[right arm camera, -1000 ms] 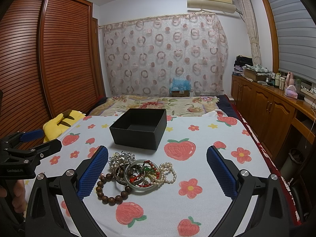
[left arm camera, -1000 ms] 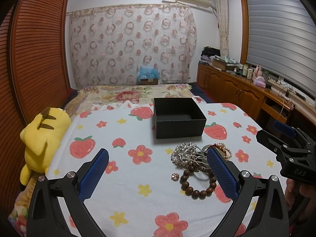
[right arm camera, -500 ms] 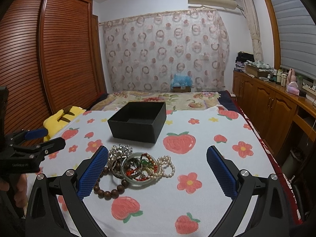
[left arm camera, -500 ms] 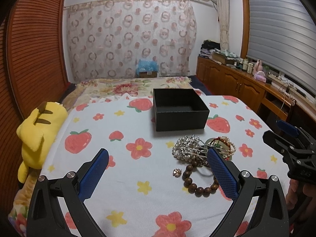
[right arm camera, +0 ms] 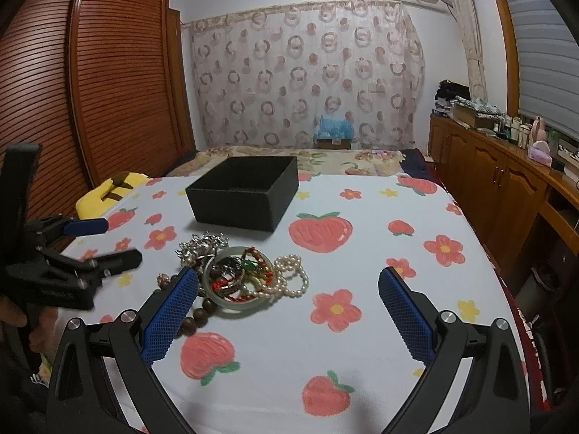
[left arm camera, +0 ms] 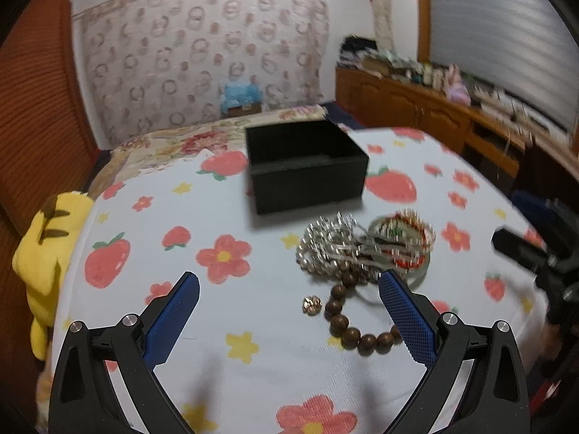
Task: Organize jewelry
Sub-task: 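Lower the left tool onto the pile and grasp the silver hair comb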
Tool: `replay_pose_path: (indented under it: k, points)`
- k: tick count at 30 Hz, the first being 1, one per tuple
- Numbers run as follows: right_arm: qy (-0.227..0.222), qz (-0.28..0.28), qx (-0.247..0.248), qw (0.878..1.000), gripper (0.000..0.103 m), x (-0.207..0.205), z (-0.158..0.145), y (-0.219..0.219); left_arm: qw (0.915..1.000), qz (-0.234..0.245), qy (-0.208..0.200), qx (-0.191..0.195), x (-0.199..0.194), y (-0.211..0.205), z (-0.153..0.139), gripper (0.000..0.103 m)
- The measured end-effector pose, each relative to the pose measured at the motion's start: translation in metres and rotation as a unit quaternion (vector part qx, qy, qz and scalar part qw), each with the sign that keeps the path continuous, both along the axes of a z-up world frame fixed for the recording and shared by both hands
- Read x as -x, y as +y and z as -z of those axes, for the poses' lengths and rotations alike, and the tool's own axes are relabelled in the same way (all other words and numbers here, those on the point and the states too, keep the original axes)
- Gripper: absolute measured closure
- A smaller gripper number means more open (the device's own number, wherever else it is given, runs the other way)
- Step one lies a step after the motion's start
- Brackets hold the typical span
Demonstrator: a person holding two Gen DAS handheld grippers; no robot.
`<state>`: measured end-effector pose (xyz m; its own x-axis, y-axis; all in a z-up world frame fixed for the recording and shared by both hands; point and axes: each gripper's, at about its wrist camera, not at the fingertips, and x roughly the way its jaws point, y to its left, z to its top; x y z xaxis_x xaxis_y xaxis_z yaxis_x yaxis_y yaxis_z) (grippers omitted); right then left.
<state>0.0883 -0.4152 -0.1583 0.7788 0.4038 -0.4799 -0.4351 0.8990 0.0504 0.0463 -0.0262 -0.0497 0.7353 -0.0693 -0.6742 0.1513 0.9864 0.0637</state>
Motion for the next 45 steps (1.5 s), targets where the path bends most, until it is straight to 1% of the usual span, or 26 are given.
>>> replay_pose_path:
  k: [3,5,25,26,27,28,30,31,33,34,36,37,38,41,44,45]
  points:
    - [0.005,-0.001,0.002,1.000,0.002,-0.002,0.002,-0.001,0.9995,0.010,0.018,-0.025,-0.007,-0.007,0.011,0.006]
    - [0.008,-0.002,0.004,1.000,0.002,-0.004,0.003,-0.001,0.9991,0.015,0.024,-0.033,-0.012,-0.010,0.015,0.006]
    - [0.013,0.005,0.003,1.000,0.002,-0.010,0.006,-0.009,0.9961,0.070,0.014,-0.051,-0.033,-0.047,0.016,0.007]
    - [0.012,0.005,0.004,1.000,0.002,-0.010,0.006,-0.009,0.9959,0.073,0.013,-0.052,-0.034,-0.049,0.016,0.010]
    - [0.013,0.004,0.005,1.000,0.002,-0.010,0.007,-0.009,0.9957,0.075,0.012,-0.053,-0.034,-0.050,0.016,0.017]
    - [0.013,0.003,0.006,1.000,0.002,-0.011,0.008,-0.008,0.9954,0.078,0.014,-0.053,-0.035,-0.051,0.016,0.021]
    - [0.017,-0.001,0.012,1.000,0.002,-0.013,0.011,-0.007,0.9949,0.087,0.016,-0.048,-0.036,-0.053,0.016,0.040]
    - [0.020,-0.005,0.015,1.000,0.002,-0.014,0.012,-0.006,0.9947,0.091,0.017,-0.044,-0.036,-0.053,0.015,0.045]
    - [0.025,-0.012,0.021,0.999,0.002,-0.017,0.014,-0.004,0.9946,0.097,0.016,-0.034,-0.035,-0.051,0.014,0.060]
    - [0.029,-0.016,0.025,0.999,0.002,-0.019,0.016,-0.002,0.9945,0.099,0.017,-0.030,-0.035,-0.051,0.014,0.064]
    - [0.047,-0.030,0.025,0.998,0.004,-0.024,0.019,0.001,0.9947,0.099,0.016,-0.018,-0.035,-0.047,0.012,0.078]
    - [0.056,-0.038,0.023,0.997,0.007,-0.026,0.019,0.002,0.9950,0.097,0.013,-0.016,-0.035,-0.045,0.011,0.079]
    - [0.062,-0.044,0.024,0.997,0.008,-0.029,0.020,0.004,0.9953,0.095,0.009,-0.013,-0.035,-0.044,0.009,0.081]
    - [0.065,-0.052,0.039,0.996,0.016,-0.034,0.017,0.011,0.9960,0.090,-0.002,0.000,-0.034,-0.036,0.003,0.089]
    - [0.081,-0.072,0.046,0.993,0.029,-0.044,0.016,0.018,0.9964,0.084,-0.011,0.008,-0.035,-0.030,-0.002,0.101]
    - [0.085,-0.079,0.051,0.992,0.037,-0.046,0.016,0.022,0.9966,0.081,-0.014,0.010,-0.035,-0.028,-0.004,0.102]
